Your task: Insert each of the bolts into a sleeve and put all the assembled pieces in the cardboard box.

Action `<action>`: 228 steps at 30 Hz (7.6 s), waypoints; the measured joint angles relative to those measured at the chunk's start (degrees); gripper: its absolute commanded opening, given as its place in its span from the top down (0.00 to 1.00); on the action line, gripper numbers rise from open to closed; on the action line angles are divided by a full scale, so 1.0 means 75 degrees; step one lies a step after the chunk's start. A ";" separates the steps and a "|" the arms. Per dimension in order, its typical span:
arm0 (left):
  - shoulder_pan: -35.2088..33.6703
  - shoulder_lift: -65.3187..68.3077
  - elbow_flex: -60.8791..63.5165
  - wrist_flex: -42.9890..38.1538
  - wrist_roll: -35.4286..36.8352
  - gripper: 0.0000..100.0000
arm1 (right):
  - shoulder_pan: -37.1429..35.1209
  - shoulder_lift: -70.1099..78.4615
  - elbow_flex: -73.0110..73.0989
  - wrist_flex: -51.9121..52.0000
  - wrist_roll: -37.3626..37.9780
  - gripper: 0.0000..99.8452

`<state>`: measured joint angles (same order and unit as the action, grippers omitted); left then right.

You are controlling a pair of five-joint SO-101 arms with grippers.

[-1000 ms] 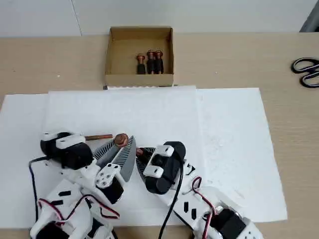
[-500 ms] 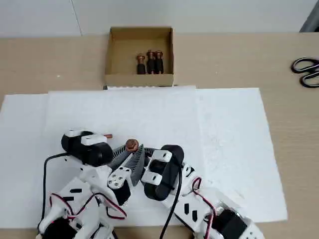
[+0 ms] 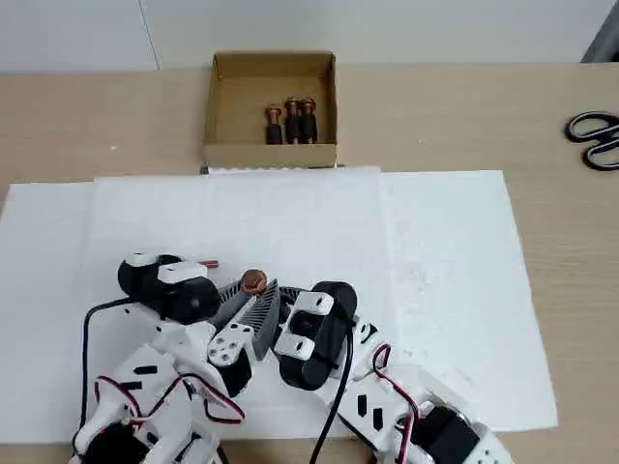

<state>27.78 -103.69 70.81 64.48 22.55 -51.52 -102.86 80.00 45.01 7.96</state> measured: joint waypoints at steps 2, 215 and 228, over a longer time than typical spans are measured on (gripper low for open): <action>-0.0223 0.0012 0.0035 0.0035 -0.0059 0.84 | -0.0035 0.0000 0.0000 0.0000 0.0000 1.00; -0.4818 0.0047 0.3153 -0.0738 -0.1336 0.99 | 0.1301 0.9225 -0.4724 0.4982 0.4372 0.75; -0.4818 0.0047 0.3153 -0.0738 -0.1336 0.99 | 0.2368 0.9225 -0.3610 0.3458 0.5556 0.75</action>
<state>-8.35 -103.34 94.46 58.95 12.53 -33.76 -33.67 52.92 70.95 49.63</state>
